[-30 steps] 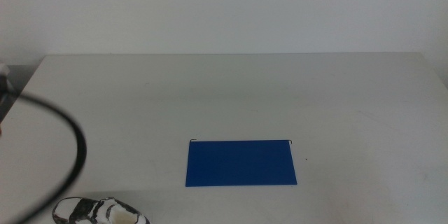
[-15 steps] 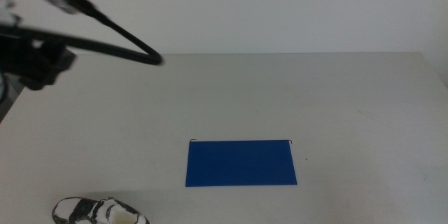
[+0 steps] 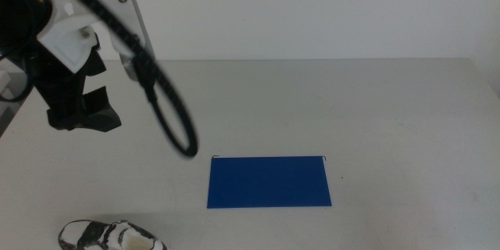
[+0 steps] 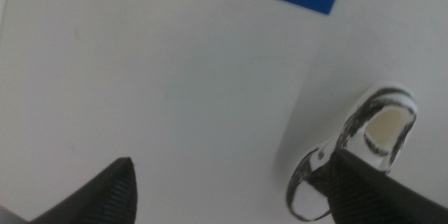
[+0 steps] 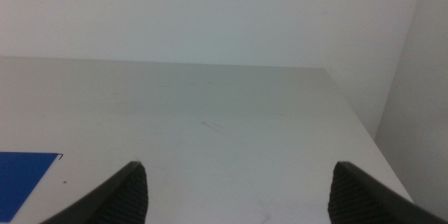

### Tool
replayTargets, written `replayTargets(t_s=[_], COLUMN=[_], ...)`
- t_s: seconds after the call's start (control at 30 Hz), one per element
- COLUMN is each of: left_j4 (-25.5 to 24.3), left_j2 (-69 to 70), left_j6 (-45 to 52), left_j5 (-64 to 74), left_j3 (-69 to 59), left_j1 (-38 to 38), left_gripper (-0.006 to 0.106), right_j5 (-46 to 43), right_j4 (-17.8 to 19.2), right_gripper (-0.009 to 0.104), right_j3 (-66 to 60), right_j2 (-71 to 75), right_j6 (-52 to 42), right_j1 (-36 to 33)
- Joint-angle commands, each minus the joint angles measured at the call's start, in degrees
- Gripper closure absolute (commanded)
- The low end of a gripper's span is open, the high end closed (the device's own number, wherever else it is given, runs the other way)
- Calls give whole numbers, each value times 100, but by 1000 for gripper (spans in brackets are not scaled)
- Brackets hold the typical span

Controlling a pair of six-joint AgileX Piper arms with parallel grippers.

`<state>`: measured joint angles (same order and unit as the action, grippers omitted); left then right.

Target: Use one arm to grab the shoe from the table and place it on the mat.

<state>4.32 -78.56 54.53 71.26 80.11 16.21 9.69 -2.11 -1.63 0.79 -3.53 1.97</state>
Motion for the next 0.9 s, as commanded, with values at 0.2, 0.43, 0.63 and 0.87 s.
replayTargets(t_s=[0.2, 0.43, 0.63, 0.87], left_j4=[397, -24, -162, -51], left_j2=[157, 157, 157, 157], left_j6=[1753, 2184, 2528, 2932], left_j5=[421, 421, 421, 421], left_j3=[-25, -789, -1304, -1918], left_j1=[37, 31, 31, 31], left_gripper=[7, 7, 7, 7], right_j5=[-454, -454, -454, -454], right_j4=[49, 49, 49, 49], right_gripper=[29, 29, 29, 29], right_j3=[54, 54, 54, 54], right_j2=[121, 121, 121, 121], right_j6=[-72, -72, -72, -72], right_j1=[27, 27, 27, 27])
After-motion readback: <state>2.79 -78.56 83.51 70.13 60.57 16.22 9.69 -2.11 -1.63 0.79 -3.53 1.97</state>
